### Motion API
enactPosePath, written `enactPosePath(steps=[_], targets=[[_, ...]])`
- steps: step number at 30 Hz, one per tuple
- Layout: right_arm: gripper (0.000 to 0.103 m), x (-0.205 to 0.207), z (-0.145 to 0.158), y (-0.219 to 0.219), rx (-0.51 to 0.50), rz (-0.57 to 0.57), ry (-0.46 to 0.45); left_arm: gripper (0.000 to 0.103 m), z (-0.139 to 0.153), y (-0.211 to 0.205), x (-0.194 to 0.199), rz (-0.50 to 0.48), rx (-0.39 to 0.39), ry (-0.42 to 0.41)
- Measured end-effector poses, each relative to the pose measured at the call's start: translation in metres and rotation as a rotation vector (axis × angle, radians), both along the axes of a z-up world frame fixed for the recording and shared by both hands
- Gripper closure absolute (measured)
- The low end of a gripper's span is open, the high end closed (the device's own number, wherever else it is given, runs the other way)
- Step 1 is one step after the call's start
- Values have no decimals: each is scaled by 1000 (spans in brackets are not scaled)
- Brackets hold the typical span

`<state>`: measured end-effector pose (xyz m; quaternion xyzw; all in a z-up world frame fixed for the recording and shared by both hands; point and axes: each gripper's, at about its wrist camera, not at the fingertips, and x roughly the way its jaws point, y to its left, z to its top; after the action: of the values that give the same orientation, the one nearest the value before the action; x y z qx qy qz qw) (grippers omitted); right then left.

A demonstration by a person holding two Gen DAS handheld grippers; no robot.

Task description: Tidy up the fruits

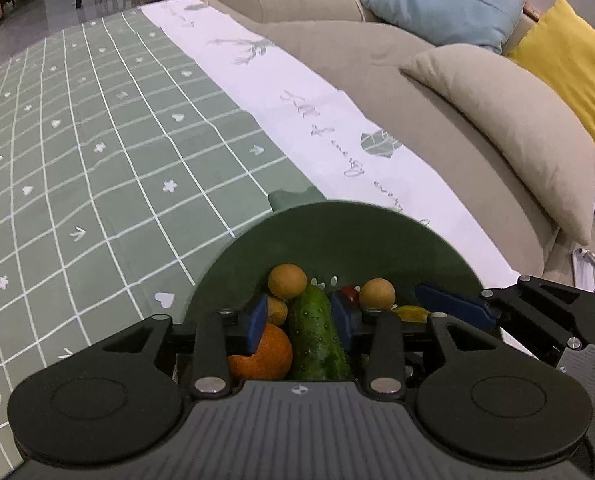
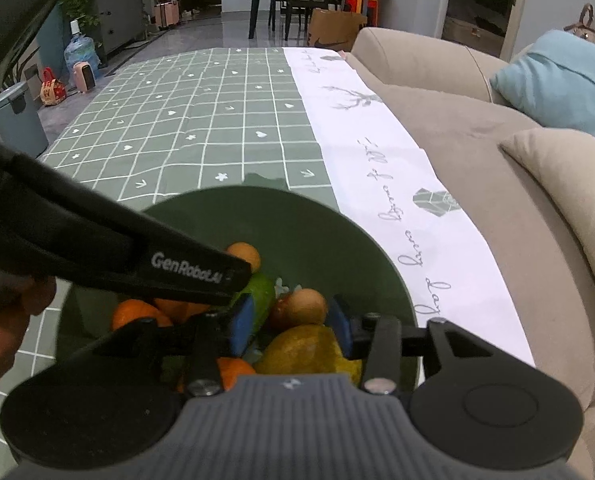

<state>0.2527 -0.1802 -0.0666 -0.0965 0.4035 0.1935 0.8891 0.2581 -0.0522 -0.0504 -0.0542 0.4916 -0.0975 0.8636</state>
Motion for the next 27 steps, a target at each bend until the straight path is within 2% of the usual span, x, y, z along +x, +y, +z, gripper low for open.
enactPosePath(steps=[2,4,10,19,27], targets=[[50,-4,6,0,-3,-2,-10,57,8,2,-5,0,-4,-12],[41,-7,13,-1,-2,-8,-24,51,17,4,-12,3,-11,-29],[23,-26,40,-3,36,-21,-47,47,47,13,-37,25,-21,-92],[15,-73,84,-8,93,-46,-106,43,94,22,-87,51,-16,-218],[11,-126,112,-24,156,-129,-206,42,108,21,-136,58,21,-303]])
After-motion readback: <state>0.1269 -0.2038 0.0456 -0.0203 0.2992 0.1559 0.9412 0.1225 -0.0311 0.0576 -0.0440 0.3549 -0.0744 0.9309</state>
